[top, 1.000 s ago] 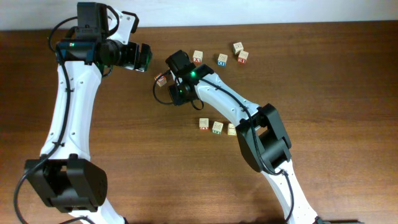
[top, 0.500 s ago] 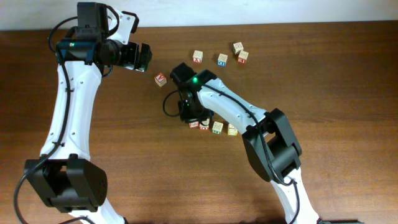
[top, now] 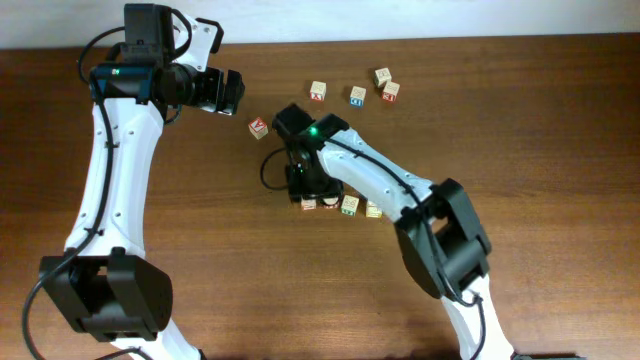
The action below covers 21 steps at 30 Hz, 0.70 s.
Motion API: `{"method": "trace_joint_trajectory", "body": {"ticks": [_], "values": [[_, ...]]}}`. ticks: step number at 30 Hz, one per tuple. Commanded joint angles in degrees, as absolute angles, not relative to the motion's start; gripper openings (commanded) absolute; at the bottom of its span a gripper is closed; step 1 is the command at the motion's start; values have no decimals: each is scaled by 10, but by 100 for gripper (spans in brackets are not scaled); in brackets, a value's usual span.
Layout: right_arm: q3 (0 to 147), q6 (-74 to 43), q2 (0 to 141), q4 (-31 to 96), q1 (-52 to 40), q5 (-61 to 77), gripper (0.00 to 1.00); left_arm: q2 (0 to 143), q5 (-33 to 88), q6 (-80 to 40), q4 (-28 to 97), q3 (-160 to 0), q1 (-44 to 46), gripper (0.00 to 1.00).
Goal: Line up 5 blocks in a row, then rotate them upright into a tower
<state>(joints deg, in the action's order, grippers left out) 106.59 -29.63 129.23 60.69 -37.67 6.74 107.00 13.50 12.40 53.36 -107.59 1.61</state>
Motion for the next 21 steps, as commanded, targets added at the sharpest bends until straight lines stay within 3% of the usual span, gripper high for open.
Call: {"method": "trace_joint_trajectory", "body": {"ticks": [1,4,7,9,15,18,21], "values": [[1070,-291,1206,611,-382,16,52,1072,136,129,533,-1085,17,99],[1070,-281,1143,670,-352,-16,54,1072,135,129,533,-1085,17,99],[1069,-200,1119,750,-274,25,53,1072,135,129,533,-1085,17,99],[1065,-179,1119,776,-243,30,46,1072,135,129,533,-1085,17,99],[1031,-139,972,773,-185,34,44,1072,135,129,533,-1085,17,99],[922,-110,891,724,-168,148,47,1072,147,129,533,-1085,18,99],[790,-129,886,628,-173,173,48,1072,192,129,565,-1085,18,99]]}}
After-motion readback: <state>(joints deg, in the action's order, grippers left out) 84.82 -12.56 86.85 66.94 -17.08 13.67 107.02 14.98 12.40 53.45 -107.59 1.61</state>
